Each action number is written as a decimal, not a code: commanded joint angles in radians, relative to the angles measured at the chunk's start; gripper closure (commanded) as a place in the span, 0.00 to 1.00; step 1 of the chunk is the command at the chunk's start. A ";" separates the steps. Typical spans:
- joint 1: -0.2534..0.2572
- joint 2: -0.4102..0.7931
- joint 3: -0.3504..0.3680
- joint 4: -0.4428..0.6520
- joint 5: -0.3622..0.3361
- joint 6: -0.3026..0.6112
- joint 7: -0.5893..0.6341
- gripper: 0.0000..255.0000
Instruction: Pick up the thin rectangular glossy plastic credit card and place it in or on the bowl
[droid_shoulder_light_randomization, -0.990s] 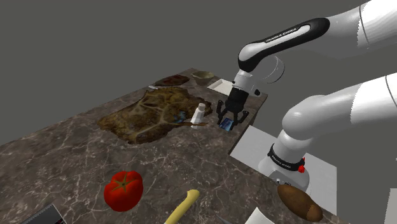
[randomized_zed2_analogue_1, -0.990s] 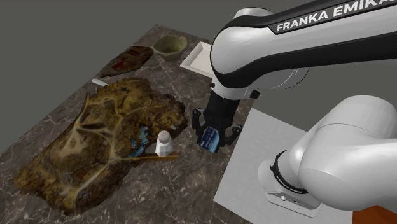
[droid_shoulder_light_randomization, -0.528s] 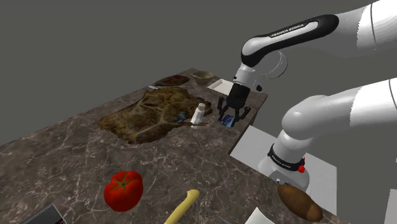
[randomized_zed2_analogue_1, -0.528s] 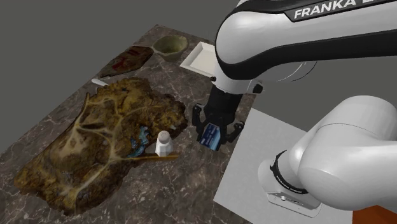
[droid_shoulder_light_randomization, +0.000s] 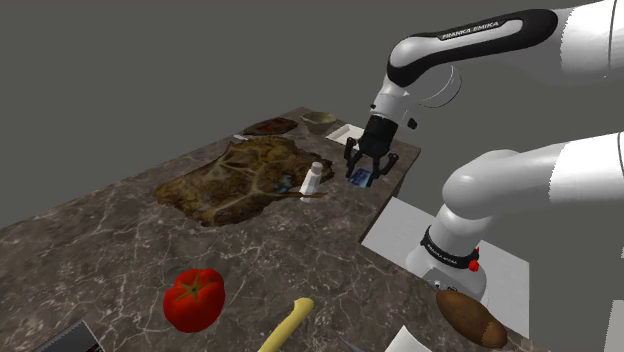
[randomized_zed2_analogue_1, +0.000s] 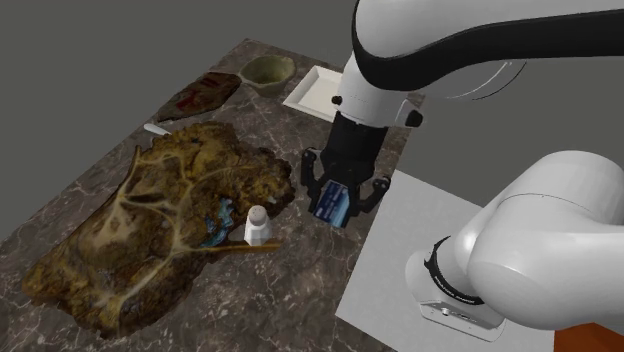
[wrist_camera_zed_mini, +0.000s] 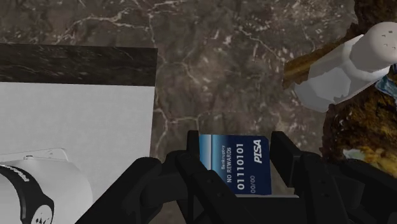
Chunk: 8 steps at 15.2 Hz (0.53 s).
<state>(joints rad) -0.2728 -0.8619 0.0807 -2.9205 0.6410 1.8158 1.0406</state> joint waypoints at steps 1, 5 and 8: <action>-0.002 -0.016 -0.004 0.019 -0.009 -0.031 0.018 1.00; -0.007 -0.038 -0.013 0.059 -0.025 -0.086 0.048 1.00; -0.010 -0.050 -0.020 0.092 -0.035 -0.125 0.070 1.00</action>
<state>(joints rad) -0.2805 -0.9065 0.0650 -2.8409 0.6116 1.7073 1.1027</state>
